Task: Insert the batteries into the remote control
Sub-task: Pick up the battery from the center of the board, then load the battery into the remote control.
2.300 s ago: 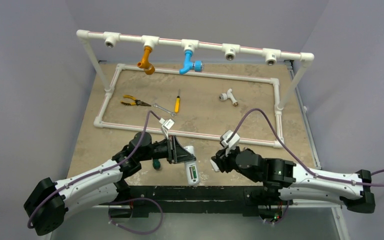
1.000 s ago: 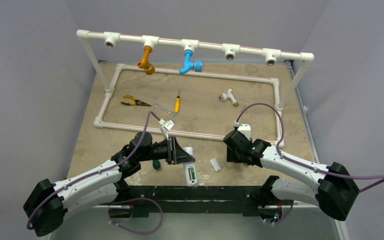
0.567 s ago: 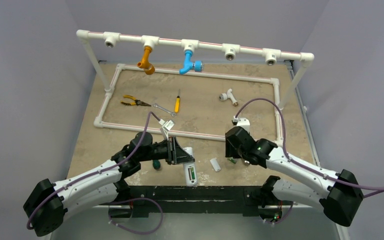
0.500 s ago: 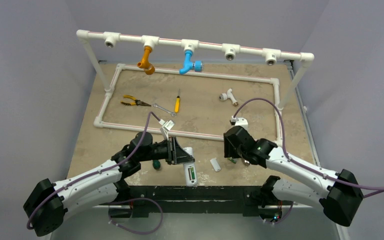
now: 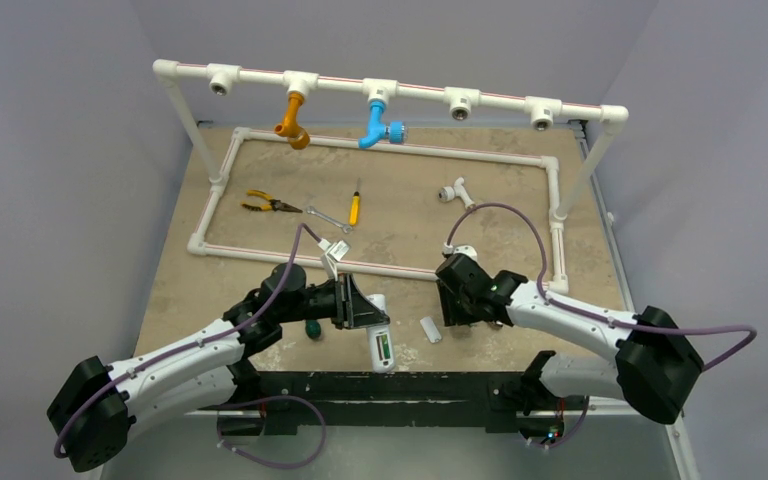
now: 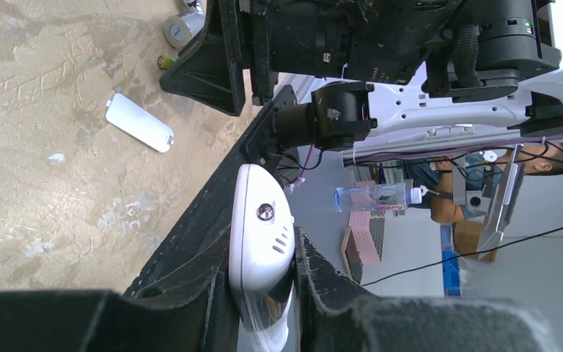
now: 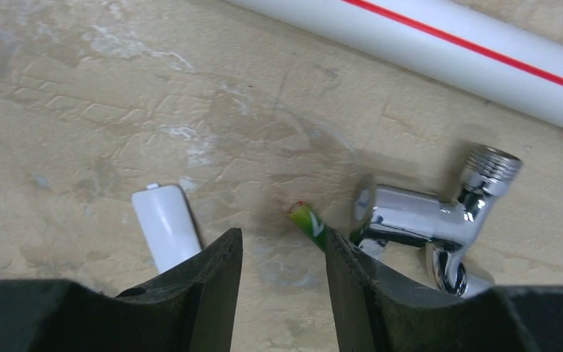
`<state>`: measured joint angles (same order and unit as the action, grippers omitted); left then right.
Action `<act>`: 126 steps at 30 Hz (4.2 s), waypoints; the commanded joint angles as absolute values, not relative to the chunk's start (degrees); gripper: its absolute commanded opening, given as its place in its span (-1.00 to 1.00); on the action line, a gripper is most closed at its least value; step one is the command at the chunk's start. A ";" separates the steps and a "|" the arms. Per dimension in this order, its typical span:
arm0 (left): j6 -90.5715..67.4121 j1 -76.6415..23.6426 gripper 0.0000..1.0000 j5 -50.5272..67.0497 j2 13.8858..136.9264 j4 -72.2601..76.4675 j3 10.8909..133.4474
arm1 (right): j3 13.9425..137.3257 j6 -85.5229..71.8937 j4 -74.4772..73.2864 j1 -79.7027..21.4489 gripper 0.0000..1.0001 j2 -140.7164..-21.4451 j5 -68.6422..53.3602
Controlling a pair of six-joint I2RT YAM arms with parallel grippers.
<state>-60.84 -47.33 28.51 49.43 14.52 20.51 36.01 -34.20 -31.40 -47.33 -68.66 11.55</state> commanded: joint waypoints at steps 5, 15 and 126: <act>-59.89 -47.46 -1.00 28.65 49.26 16.88 23.35 | 39.24 -37.74 -37.88 -47.37 -0.06 -69.54 19.23; -59.90 -47.46 -1.00 28.74 49.01 16.66 23.38 | 39.55 -37.19 -38.82 -47.37 -0.23 -72.60 15.60; -60.60 -47.46 -1.00 7.39 37.97 32.26 6.86 | 37.52 -38.27 -10.53 -63.97 -1.00 -50.27 -7.14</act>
<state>-58.50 -47.33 9.78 37.56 27.16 6.83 33.12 -36.14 -6.70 -63.86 -49.56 -10.37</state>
